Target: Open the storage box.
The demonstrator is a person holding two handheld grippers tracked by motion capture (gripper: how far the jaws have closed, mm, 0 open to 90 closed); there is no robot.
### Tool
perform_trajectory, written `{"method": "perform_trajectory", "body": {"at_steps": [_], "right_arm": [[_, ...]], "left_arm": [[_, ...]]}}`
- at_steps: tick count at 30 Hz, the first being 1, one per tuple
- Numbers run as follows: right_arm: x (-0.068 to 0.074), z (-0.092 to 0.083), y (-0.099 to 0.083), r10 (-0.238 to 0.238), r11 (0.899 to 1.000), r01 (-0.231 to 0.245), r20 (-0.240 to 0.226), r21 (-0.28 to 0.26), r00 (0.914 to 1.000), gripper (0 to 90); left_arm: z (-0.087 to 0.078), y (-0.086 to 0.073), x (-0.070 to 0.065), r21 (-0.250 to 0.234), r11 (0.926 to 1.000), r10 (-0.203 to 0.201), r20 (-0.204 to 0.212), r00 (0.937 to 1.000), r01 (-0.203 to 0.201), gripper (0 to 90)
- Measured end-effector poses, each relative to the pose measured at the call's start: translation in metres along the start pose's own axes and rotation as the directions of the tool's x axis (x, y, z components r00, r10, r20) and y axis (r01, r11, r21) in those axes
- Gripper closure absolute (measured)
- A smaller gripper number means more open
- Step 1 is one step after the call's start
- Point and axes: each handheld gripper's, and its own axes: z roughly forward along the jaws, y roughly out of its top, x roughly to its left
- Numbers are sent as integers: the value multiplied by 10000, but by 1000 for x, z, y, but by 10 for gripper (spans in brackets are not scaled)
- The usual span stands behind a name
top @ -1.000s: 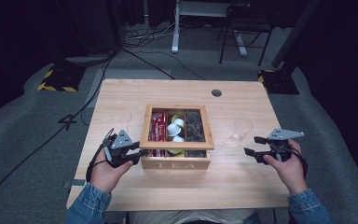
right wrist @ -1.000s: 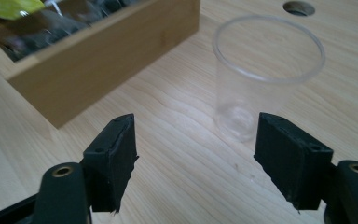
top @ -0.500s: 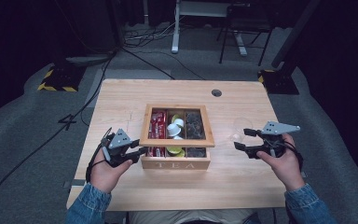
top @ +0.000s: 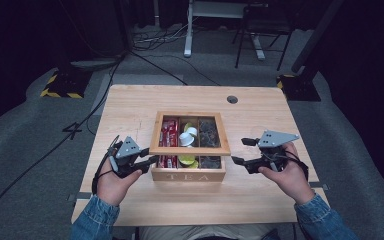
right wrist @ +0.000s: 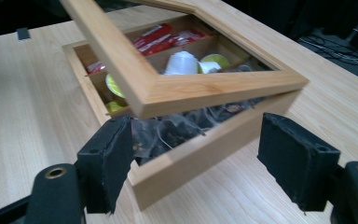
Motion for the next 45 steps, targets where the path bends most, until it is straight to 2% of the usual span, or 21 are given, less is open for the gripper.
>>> {"method": "perform_trajectory", "body": {"at_steps": [5,12,14,15,17,20,23,29,32,39,45], "right_arm": [[7,10,6,-420,9989,422,-115,203,9991,263],[11,21,17,-1120,9936,1117,145,172,9936,315],[11,22,19,-1442,9895,1437,339,177,9890,318],[12,22,22,-1840,9828,1831,476,237,9818,317],[13,21,25,-2269,9739,2263,499,182,9726,362],[13,19,27,-2415,9704,2410,370,174,9697,420],[13,18,29,-2621,9648,2618,116,259,9650,493],[14,15,36,-2973,9545,2965,276,306,9544,527],[10,13,42,-2928,9562,2925,319,152,9556,537],[-7,9,59,-2321,9724,2323,102,-235,9726,551],[-24,7,73,-1892,9804,1894,78,-553,9819,576]], "left_arm": [[2,3,0,-157,9999,-39,147,9999,42,646],[2,4,0,-143,9999,30,162,9999,-27,645],[2,4,1,-187,9998,38,181,9998,-35,645],[2,4,0,-299,9996,-14,192,9998,20,646],[2,4,0,-424,9991,-64,316,9995,77,647],[2,4,0,-549,9985,86,275,9996,-71,632],[2,4,-1,-617,9981,-11,233,9997,26,597],[3,3,-1,-671,9977,-89,190,9998,101,560],[4,2,0,-646,9978,-107,126,9999,115,547],[0,-1,3,-744,9971,-190,-133,9997,180,533],[-3,-6,4,-686,9971,-368,-380,9986,342,522]]}}
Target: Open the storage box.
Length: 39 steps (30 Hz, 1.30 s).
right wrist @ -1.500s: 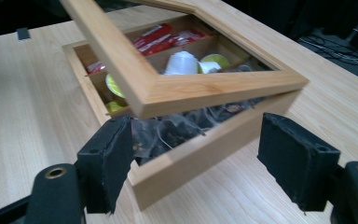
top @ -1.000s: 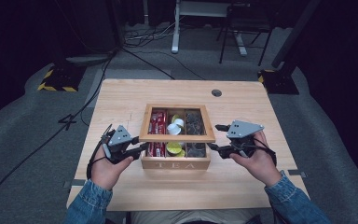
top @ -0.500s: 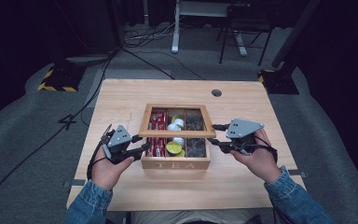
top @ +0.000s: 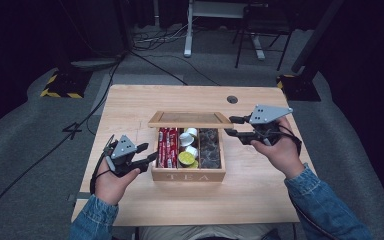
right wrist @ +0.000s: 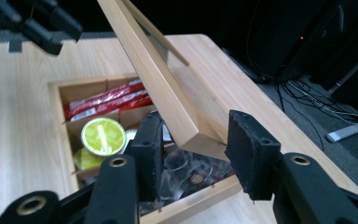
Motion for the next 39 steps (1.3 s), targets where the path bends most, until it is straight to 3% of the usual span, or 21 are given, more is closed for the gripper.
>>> {"method": "perform_trajectory", "body": {"at_steps": [6,18,25,31,39], "right_arm": [[-22,4,6,581,9976,-584,-94,-360,9983,590],[-54,14,24,614,9962,-594,306,-631,9976,641],[-71,23,35,750,9945,-705,560,-770,9956,648],[-87,32,42,1032,9914,-955,849,-900,9910,647],[-113,50,51,1649,9837,-1547,1167,-917,9794,616]], "left_arm": [[-3,-4,4,-50,9999,-132,-347,9993,131,490],[-14,-18,14,101,9988,-473,-985,9940,485,471],[-12,-26,22,312,9971,-654,-1237,9902,698,460],[-8,-30,30,573,9945,-779,-1514,9854,874,428],[0,-37,39,966,9874,-1099,-1482,9828,1250,373]]}}
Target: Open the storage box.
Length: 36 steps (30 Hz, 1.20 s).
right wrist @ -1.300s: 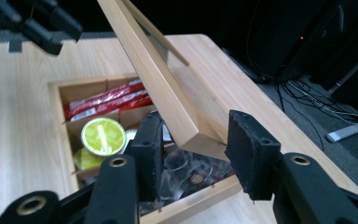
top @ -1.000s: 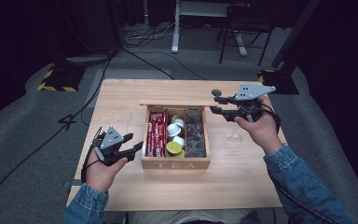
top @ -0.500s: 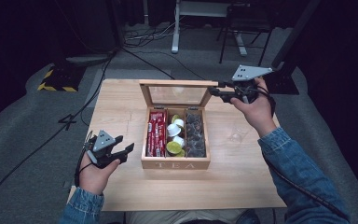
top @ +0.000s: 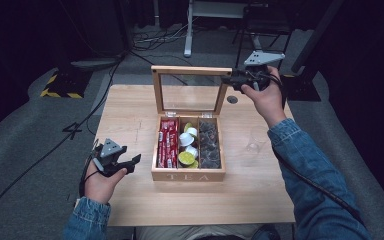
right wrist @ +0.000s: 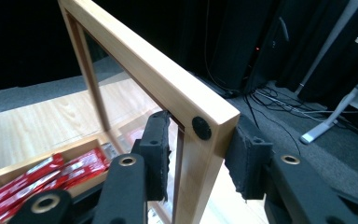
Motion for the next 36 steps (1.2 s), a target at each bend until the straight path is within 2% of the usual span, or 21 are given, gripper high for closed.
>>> {"method": "perform_trajectory", "body": {"at_steps": [10,15,19,27,36], "right_arm": [[-15,24,4,325,9994,-329,614,51,9976,537],[-21,37,4,757,9971,-757,643,-34,9951,420],[-23,47,4,729,9973,-735,959,36,9927,369],[-33,64,-3,641,9969,-692,1202,387,9907,376],[-36,79,-17,639,9929,-766,1359,907,9887,375]], "left_arm": [[7,-4,3,431,9991,-53,182,9998,46,359],[8,-4,2,497,9988,-1,272,9996,-12,358],[8,-4,2,485,9988,-14,290,9996,0,357],[9,-4,0,534,9986,28,482,9988,-54,358],[11,-5,-1,637,9979,70,581,9983,-107,359]]}}
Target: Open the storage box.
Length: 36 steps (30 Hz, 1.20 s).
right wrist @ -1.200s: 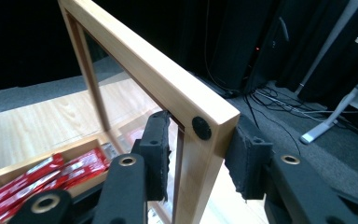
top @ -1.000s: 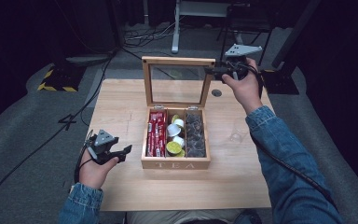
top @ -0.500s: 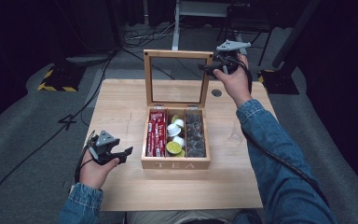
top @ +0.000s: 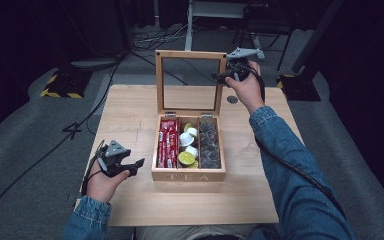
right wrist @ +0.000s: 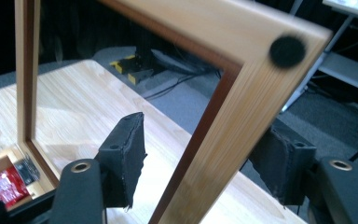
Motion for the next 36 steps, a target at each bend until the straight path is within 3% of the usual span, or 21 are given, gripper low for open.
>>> {"method": "perform_trajectory", "body": {"at_steps": [14,18,24,27,32,36], "right_arm": [[-3,10,-9,354,9985,-347,-139,431,9993,361],[-6,6,-8,548,9978,-551,104,367,9984,335],[-9,-8,-6,727,9973,-727,-50,134,9973,319],[-8,-17,-5,837,9964,-839,-327,-74,9960,318],[-1,-40,-4,1234,9924,-1225,-983,149,9875,388],[10,-62,-5,1154,9928,-1189,-1604,-122,9803,383]], "left_arm": [[2,-1,1,100,9999,-53,82,10000,53,362],[2,-1,2,255,9997,19,111,9999,-21,351],[2,1,1,333,9994,120,195,9997,-127,345],[2,1,2,376,9992,138,230,9996,-147,342],[1,1,1,361,9992,147,228,9996,-155,342],[0,1,-2,382,9990,202,255,9995,-212,342]]}}
